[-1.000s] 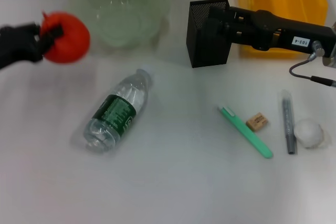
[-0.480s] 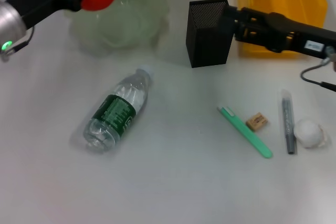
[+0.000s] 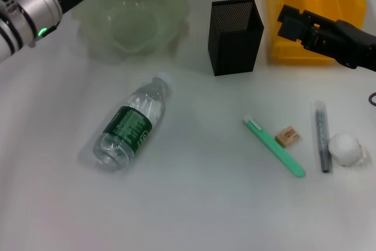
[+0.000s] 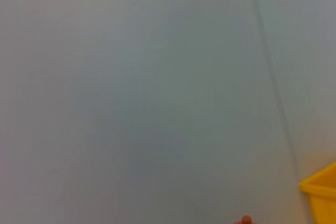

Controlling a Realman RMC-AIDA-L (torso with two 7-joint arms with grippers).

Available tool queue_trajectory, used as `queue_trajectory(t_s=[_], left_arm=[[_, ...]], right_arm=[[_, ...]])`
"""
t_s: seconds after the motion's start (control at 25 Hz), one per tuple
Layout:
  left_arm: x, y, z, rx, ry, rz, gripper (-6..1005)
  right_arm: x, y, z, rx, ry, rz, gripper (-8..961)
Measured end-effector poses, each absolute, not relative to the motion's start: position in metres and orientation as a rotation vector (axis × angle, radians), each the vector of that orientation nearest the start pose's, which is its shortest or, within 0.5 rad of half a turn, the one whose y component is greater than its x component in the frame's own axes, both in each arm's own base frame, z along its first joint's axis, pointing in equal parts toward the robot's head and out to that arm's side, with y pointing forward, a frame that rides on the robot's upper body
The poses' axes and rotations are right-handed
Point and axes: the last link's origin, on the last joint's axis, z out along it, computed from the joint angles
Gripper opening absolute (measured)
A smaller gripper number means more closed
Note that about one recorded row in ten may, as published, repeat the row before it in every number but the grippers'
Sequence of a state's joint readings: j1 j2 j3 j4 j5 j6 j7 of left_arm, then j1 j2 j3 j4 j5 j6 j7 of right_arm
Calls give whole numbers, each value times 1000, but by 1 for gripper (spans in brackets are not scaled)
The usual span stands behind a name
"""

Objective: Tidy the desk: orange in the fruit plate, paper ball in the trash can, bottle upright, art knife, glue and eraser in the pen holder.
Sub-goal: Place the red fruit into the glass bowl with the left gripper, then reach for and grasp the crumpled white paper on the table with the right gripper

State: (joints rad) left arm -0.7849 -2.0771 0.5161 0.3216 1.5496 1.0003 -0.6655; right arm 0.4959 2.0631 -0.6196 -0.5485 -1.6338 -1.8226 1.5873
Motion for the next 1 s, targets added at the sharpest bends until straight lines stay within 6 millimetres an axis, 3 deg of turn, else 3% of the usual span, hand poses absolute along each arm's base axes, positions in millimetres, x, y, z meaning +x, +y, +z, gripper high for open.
queue_trajectory(t_s=[0.16,0.6,0.72,0.92,0.96,1.0], left_arm=[[-225,445,-4,-2037,-174,-595,420],[-229,440,-3,-1987,-155,-614,635],[-234,422,11,-1965,-206,-798,694],[-245,408,29,-2005,-321,-920,695],[-247,404,33,-2015,-345,-939,695],[-250,399,40,-2015,-365,-968,692]], right_arm=[[236,310,36,-2515,873,1446,794],[232,309,45,-2558,850,1454,794],[222,312,60,-2631,854,1401,794],[194,315,69,-2829,913,1060,795],[188,316,70,-2856,933,957,795],[177,317,75,-2876,955,739,795]])
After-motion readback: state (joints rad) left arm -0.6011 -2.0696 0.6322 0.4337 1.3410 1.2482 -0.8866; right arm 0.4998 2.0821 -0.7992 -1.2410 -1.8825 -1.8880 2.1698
